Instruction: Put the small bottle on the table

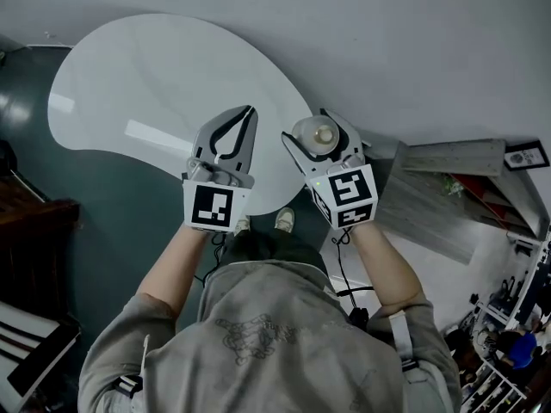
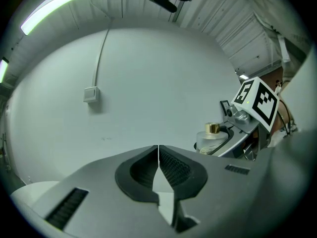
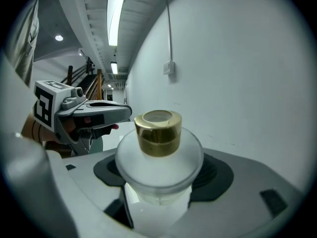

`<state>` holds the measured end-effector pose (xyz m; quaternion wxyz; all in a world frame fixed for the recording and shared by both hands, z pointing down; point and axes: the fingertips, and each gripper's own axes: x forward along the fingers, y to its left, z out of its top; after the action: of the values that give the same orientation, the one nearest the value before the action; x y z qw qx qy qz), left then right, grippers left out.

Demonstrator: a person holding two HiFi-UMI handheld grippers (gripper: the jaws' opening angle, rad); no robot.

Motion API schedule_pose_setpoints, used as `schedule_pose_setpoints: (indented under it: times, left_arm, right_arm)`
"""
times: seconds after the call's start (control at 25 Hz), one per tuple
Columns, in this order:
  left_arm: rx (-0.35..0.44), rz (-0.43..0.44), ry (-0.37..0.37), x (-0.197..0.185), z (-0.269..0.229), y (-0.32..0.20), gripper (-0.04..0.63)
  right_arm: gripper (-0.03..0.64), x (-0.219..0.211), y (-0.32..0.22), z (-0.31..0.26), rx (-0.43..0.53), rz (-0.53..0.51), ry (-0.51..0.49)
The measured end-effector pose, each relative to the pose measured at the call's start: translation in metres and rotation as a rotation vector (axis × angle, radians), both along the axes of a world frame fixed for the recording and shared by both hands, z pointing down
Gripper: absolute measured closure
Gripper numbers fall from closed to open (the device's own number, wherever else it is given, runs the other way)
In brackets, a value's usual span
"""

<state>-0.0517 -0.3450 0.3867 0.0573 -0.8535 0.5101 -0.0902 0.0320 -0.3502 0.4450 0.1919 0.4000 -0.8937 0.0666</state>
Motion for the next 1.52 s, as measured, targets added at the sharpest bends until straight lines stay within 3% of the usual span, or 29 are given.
schedule_pose_setpoints:
  times: [0.36, 1.0, 1.32, 1.52]
  left_arm:
    - [-0.034, -0.010, 0.006, 0.003, 0.069, -0.017, 0.574]
    - [-0.181, 0.020, 0.007, 0.018, 0.184, -0.018, 0.574]
    - [-0.224, 0.045, -0.029, 0.021, 0.213, -0.008, 0.575]
    - [-0.286, 0.047, -0.033, 0.024, 0.226, -0.005, 0.574]
  right_arm:
    - [0.278, -0.002, -0.016, 0.089, -0.093, 0.031, -0.006]
    - [0.276, 0.012, -0.004, 0.228, -0.207, 0.076, 0.078]
    - [0.276, 0.013, 0.007, 0.257, -0.242, 0.082, 0.081]
    - [0.276, 0.008, 0.009, 0.257, -0.193, 0.061, 0.095]
